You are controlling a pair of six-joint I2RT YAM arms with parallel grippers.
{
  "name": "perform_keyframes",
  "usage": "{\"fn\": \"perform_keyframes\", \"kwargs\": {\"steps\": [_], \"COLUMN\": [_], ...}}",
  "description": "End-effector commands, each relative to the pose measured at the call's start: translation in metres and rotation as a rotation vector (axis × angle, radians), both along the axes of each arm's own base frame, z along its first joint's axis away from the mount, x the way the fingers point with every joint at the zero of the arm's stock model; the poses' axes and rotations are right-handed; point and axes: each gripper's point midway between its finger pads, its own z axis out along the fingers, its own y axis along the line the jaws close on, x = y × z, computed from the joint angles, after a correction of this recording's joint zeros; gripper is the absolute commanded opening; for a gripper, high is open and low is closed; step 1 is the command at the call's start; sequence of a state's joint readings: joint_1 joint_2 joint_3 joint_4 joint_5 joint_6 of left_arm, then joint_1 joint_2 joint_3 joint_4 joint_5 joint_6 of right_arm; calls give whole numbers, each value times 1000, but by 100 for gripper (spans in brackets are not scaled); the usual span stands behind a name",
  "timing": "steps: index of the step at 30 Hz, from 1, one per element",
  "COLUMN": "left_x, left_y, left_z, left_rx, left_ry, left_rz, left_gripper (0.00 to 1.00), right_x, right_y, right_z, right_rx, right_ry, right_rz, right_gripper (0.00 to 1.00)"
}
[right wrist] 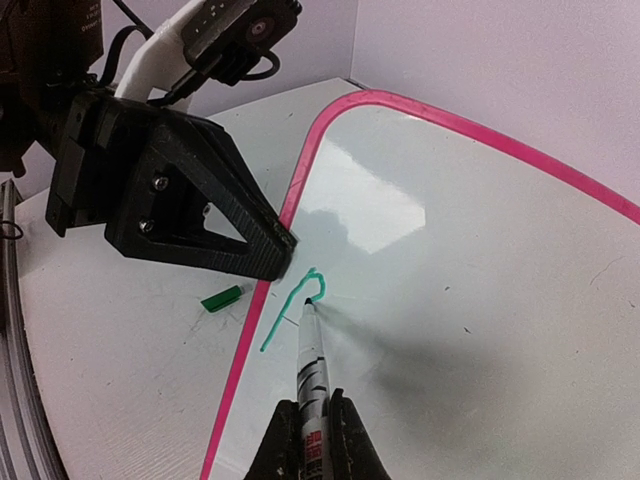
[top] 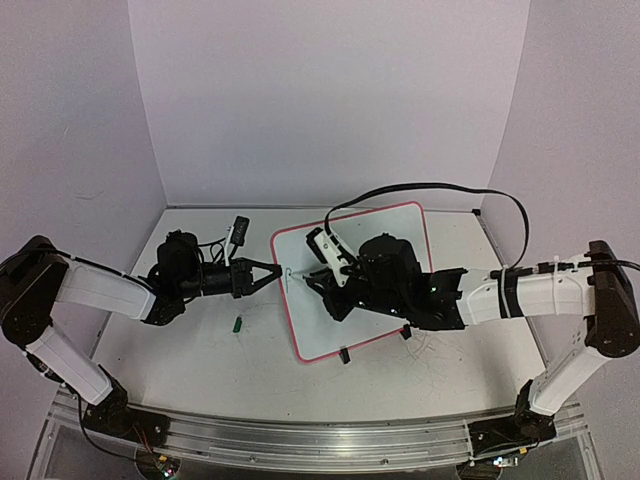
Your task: Write a sentence on the whiteboard
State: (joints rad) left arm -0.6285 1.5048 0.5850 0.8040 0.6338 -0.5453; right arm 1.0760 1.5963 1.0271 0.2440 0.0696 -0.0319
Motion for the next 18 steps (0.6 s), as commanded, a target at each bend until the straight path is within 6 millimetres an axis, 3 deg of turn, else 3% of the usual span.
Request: {"fn": "perform_keyframes", "kwargs": {"steps": [1,18], "left_x": [0,-1], "left_y": [-1,0], "left_z": [26,27], "left_rx": [-38,-38], "left_ry": [-79,-83], "left_rz": [-6,0], "left_gripper": [0,0], "right_x": [0,0], "right_y": [3,8], "right_z": [0,-6], "right_rx": [18,13], "right_ry": [18,30], "right_rz": [7,15], "right_gripper": [0,0]}}
